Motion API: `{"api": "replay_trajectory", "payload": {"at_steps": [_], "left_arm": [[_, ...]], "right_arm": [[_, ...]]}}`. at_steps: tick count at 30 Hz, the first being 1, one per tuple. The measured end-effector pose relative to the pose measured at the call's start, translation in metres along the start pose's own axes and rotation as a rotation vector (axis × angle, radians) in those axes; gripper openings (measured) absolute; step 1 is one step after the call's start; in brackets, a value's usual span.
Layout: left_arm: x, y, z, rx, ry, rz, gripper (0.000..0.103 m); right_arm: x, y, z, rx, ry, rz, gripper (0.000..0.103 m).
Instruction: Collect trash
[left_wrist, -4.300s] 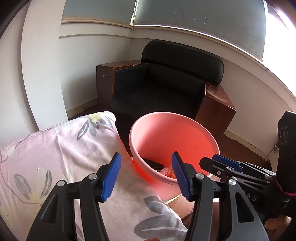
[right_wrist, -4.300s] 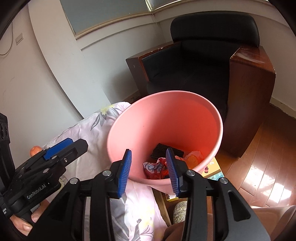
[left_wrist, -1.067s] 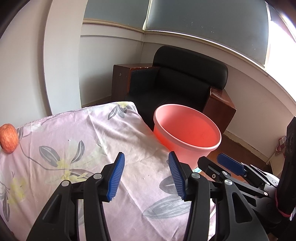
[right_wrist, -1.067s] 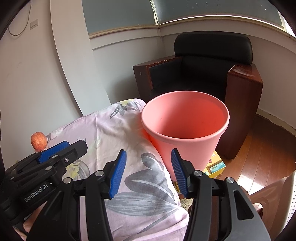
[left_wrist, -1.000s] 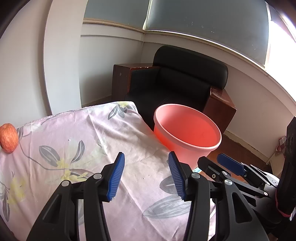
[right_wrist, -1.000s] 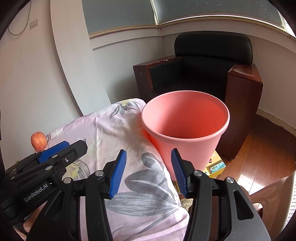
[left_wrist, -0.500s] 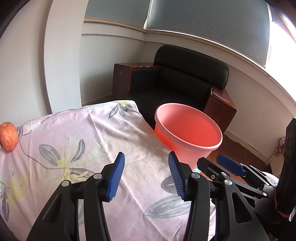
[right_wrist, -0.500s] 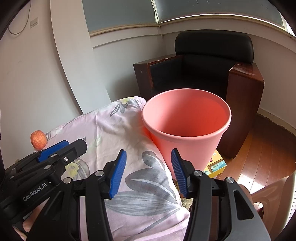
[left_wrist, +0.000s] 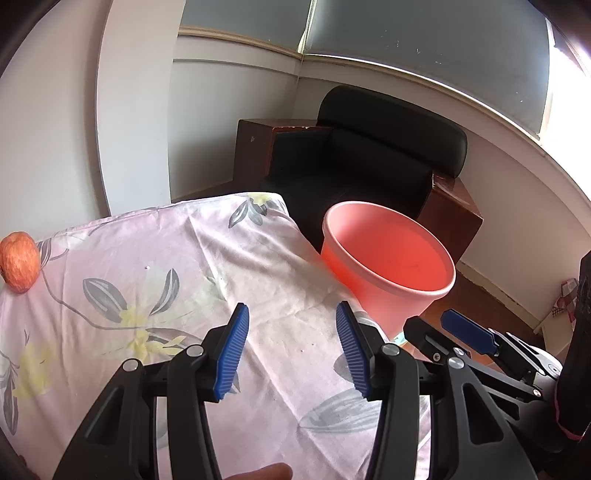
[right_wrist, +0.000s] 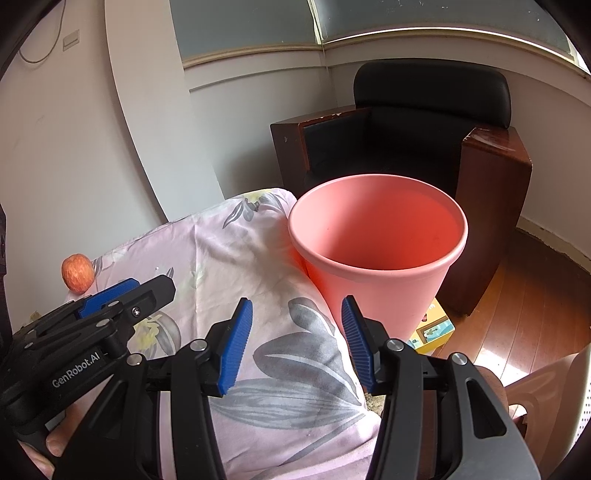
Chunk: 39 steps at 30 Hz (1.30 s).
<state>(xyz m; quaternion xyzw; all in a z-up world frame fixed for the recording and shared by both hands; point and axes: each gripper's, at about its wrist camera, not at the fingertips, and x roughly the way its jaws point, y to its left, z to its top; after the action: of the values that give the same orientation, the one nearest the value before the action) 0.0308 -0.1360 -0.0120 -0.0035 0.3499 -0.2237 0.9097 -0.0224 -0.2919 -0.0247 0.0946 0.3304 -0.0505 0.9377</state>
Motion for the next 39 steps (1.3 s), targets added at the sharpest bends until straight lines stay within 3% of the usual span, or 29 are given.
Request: {"api": "replay_trajectory", "payload": {"at_steps": [39], "left_arm": [[0.024, 0.040, 0.004, -0.100, 0.055, 0.092, 0.049]], "right_arm": [[0.030, 0.014, -0.004, -0.056, 0.088, 0.055, 0.051]]}}
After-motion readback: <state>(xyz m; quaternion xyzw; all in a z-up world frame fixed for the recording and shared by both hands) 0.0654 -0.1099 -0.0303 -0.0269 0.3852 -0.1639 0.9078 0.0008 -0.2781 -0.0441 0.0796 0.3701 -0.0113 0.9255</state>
